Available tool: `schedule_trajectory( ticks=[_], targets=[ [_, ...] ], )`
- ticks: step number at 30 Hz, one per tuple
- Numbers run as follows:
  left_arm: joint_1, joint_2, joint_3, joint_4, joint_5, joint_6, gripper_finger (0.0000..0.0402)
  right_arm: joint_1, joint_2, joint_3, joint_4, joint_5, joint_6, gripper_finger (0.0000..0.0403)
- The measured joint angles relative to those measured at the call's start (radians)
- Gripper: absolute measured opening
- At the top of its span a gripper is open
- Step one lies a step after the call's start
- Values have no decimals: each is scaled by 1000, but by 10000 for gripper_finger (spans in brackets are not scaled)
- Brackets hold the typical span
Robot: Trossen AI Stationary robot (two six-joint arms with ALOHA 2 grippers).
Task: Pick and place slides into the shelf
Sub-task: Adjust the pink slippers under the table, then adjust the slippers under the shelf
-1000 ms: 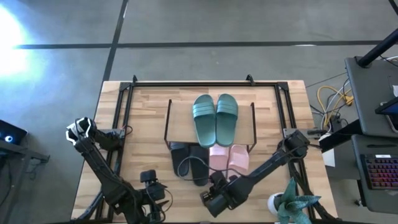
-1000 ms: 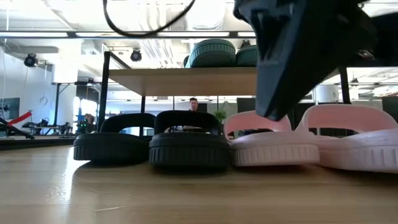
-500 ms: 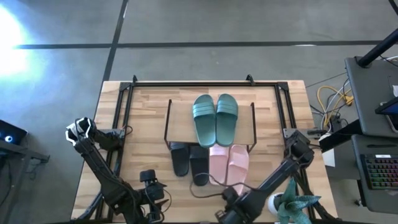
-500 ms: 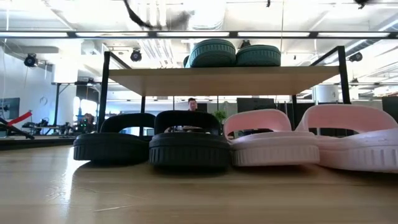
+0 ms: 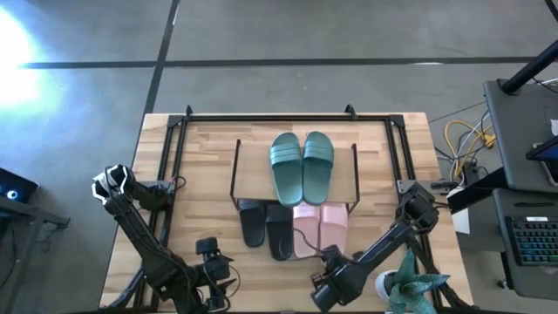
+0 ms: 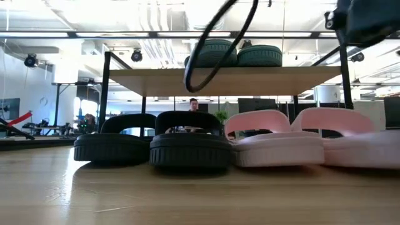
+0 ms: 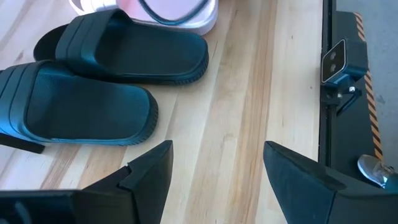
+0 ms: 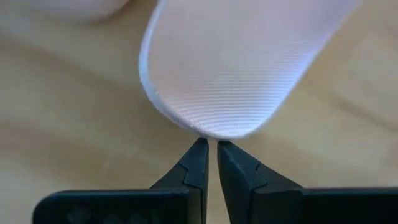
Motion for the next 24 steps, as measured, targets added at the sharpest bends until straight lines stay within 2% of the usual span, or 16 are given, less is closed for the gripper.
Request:
schedule_trajectory(
  ticks=[4,9,24],
  targets=[
    [0,0,-1,0,0,0,235,-7,-2,-1,-86,25,16,28],
    [1,0,-2,0,0,1,235,-8,-25,5,-65,33,5,28],
    [9,-33,-2,5,-3,-77,235,-8,-36,18,380,32,-252,28]
  ],
)
